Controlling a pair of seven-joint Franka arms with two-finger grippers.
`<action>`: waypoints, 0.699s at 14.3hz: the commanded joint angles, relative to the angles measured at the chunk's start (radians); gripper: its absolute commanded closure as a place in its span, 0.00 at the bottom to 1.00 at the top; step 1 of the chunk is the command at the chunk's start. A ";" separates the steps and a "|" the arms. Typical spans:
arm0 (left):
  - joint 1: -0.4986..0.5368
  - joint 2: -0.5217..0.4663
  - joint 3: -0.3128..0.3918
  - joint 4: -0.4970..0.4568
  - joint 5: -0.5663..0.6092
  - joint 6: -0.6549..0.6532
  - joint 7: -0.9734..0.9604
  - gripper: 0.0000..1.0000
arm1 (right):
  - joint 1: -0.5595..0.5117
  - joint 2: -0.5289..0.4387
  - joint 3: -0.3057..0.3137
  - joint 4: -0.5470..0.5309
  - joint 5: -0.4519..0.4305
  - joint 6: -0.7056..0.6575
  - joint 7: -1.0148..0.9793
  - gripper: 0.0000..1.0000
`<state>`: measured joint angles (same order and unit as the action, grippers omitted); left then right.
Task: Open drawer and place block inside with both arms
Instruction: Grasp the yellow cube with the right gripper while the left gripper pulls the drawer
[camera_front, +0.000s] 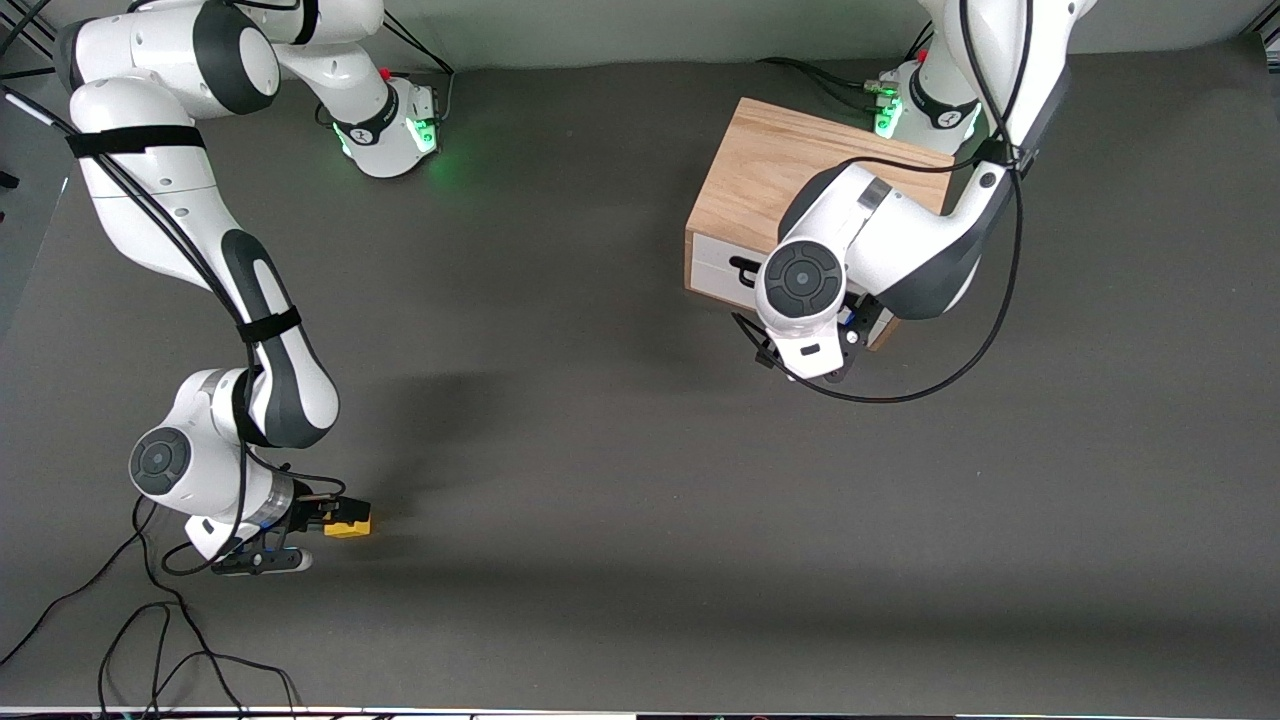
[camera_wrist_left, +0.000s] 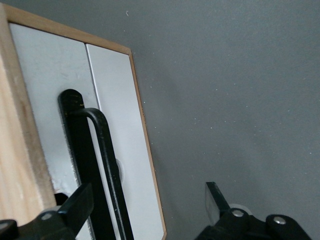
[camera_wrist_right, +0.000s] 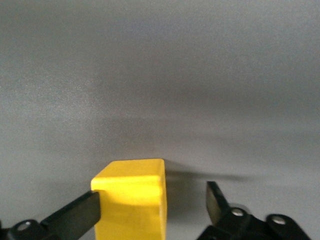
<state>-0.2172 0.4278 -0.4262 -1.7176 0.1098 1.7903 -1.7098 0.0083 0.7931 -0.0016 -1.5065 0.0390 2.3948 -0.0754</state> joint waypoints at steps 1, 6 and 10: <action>-0.001 -0.020 0.000 -0.068 0.007 0.059 -0.043 0.00 | -0.005 0.003 -0.001 -0.011 0.001 0.020 -0.038 0.56; -0.002 0.003 0.000 -0.102 0.007 0.095 -0.085 0.00 | -0.005 0.000 0.000 0.008 0.002 0.015 -0.032 0.85; -0.004 0.011 0.000 -0.096 0.008 0.103 -0.085 0.00 | 0.001 -0.018 -0.001 0.070 -0.071 -0.110 -0.021 0.88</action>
<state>-0.2172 0.4370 -0.4262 -1.8097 0.1097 1.8779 -1.7682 0.0084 0.7886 -0.0046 -1.4826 0.0046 2.3701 -0.0857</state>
